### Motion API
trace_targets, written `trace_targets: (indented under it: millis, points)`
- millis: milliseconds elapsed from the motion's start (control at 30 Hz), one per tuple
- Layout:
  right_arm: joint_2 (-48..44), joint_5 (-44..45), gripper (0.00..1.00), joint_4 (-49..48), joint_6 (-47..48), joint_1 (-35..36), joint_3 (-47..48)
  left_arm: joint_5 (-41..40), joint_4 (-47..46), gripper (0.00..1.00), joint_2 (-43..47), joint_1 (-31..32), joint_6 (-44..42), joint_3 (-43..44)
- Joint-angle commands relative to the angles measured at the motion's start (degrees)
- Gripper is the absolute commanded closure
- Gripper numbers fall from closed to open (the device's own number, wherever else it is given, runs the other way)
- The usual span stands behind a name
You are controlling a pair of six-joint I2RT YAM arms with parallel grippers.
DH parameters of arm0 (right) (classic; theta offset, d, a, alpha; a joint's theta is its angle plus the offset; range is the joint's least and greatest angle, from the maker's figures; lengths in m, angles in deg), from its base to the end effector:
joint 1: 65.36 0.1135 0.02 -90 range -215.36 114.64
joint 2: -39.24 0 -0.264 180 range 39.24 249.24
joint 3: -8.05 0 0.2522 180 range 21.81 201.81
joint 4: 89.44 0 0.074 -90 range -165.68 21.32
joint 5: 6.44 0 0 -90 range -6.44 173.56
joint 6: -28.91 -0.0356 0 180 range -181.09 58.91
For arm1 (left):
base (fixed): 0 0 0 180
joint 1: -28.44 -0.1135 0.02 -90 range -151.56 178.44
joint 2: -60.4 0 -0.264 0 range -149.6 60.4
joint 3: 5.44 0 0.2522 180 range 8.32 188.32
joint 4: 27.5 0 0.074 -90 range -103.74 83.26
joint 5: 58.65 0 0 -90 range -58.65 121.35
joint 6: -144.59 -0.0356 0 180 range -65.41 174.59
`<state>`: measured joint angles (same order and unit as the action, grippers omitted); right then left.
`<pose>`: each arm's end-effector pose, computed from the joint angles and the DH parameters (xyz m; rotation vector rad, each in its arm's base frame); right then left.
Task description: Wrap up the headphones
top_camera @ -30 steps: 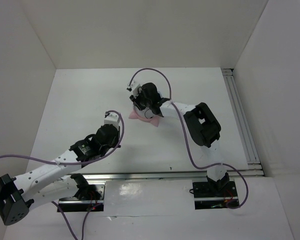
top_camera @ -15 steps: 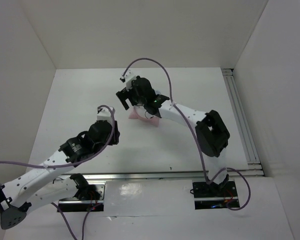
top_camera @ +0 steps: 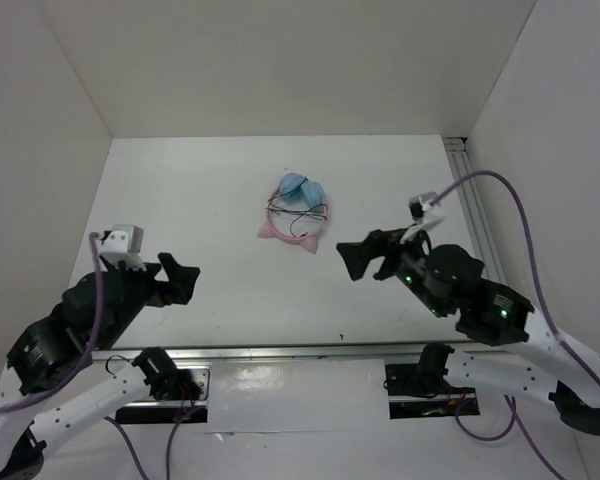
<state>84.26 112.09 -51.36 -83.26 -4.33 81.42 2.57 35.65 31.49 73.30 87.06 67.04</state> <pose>0.0919 0.1310 0.4022 -0.2249 1.7479 0.6370 0.0622 -0.0378 0.3797 -0.1343 1.8886 -0.4482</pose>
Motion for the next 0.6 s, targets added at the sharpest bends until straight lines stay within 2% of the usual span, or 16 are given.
trace_targets:
  millis: [0, 100, 167, 300, 567]
  points:
    - [-9.81, 2.32, 0.00, 14.08, -8.85, 0.40, -2.49, -0.06, 0.54, 0.00, 8.13, 0.23, -1.44, 0.43]
    - [-15.90, 2.32, 0.00, 18.74, -8.85, 0.40, -4.15, 0.04, 0.01, 0.00, 12.11, 0.23, 0.22, -1.41]
    - [-17.32, 3.71, 0.00, 20.85, -9.55, 0.40, -4.16, 0.03, 0.71, 0.00, 16.48, 0.23, 2.86, -2.37]
    - [-19.35, 3.28, 0.00, 21.47, -8.76, 0.40, -4.16, 2.67, -2.19, 0.00, 23.26, 0.23, 1.90, -4.31]
    - [-23.21, 3.28, 0.00, 20.60, -9.29, 0.40, -5.30, 1.97, -1.13, 0.00, 25.74, 0.23, 3.83, -4.84]
